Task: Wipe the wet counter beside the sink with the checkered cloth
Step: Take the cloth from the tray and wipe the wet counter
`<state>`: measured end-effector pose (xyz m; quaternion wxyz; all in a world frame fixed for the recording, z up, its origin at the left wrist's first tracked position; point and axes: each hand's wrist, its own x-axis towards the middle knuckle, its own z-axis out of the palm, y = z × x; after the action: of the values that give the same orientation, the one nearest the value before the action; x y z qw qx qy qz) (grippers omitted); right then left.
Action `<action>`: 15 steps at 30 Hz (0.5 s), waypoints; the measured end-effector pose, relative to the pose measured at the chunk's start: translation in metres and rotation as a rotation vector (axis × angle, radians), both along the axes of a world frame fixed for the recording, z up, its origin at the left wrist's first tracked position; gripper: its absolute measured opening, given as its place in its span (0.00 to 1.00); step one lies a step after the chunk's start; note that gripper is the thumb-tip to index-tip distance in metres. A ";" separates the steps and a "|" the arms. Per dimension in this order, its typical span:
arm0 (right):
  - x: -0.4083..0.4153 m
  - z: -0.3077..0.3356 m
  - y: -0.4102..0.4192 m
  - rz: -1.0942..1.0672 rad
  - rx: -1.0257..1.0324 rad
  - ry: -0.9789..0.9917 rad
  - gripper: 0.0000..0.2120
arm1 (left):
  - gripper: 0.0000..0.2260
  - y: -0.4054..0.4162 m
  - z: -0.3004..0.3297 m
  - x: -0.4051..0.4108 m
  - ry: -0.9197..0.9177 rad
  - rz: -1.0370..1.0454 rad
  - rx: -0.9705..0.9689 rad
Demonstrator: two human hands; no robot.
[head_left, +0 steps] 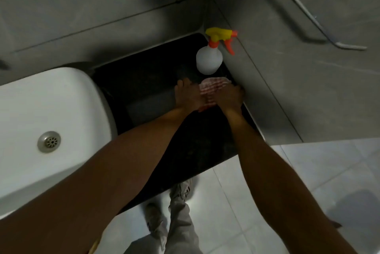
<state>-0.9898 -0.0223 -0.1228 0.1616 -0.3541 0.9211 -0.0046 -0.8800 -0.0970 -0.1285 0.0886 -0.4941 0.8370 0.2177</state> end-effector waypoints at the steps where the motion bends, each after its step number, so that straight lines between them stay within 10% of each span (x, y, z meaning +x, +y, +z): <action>1: 0.000 0.005 -0.001 -0.001 -0.018 -0.055 0.22 | 0.23 0.000 0.008 0.005 0.073 0.048 0.081; 6: 0.045 0.061 -0.014 -0.183 -0.530 -0.520 0.27 | 0.21 -0.008 0.076 0.084 0.813 0.484 0.649; 15: 0.337 0.169 -0.054 0.298 -0.742 -1.109 0.36 | 0.21 -0.016 0.181 0.408 1.083 0.602 0.331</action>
<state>-0.6529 -0.0767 0.0464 0.4766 -0.4544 0.5810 -0.4783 -0.4719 -0.1127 0.0520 -0.3369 -0.5072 0.5432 0.5781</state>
